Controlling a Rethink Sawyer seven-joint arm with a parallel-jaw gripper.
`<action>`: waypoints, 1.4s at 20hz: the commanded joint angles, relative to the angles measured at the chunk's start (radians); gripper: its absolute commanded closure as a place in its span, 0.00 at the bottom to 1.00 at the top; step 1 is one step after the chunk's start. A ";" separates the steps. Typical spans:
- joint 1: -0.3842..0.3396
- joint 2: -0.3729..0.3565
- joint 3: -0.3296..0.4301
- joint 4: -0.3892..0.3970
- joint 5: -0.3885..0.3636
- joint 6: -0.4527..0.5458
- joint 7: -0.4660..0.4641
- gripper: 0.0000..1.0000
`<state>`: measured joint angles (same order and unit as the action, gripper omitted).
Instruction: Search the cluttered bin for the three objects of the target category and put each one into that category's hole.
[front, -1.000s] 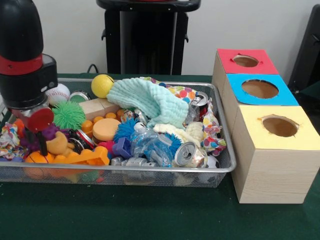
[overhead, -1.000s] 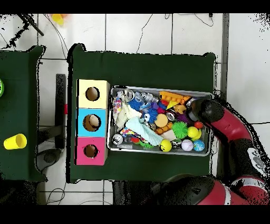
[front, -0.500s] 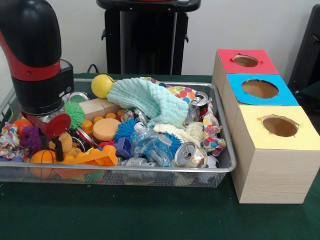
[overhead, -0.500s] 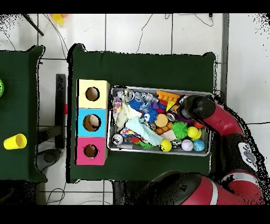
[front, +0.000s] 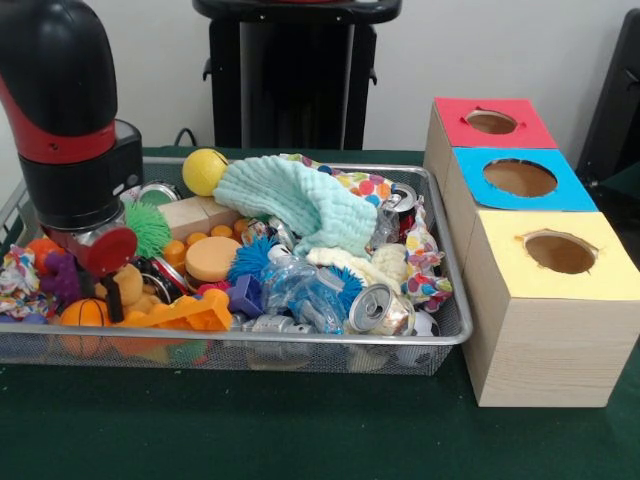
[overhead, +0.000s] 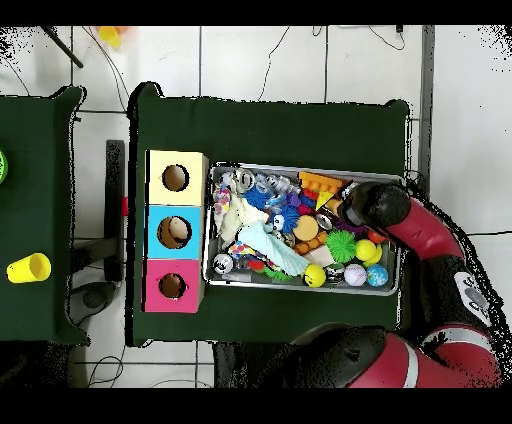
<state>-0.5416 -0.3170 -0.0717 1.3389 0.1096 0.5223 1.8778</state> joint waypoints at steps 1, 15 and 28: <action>-0.041 -0.025 0.100 0.171 0.006 -0.058 0.100 0.00; -0.074 -0.100 0.121 0.266 -0.009 -0.044 0.074 0.00; -0.045 -0.061 0.125 0.210 0.000 -0.065 0.090 0.00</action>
<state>-0.5943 -0.4209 -0.0459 1.5229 0.1079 0.4971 1.8778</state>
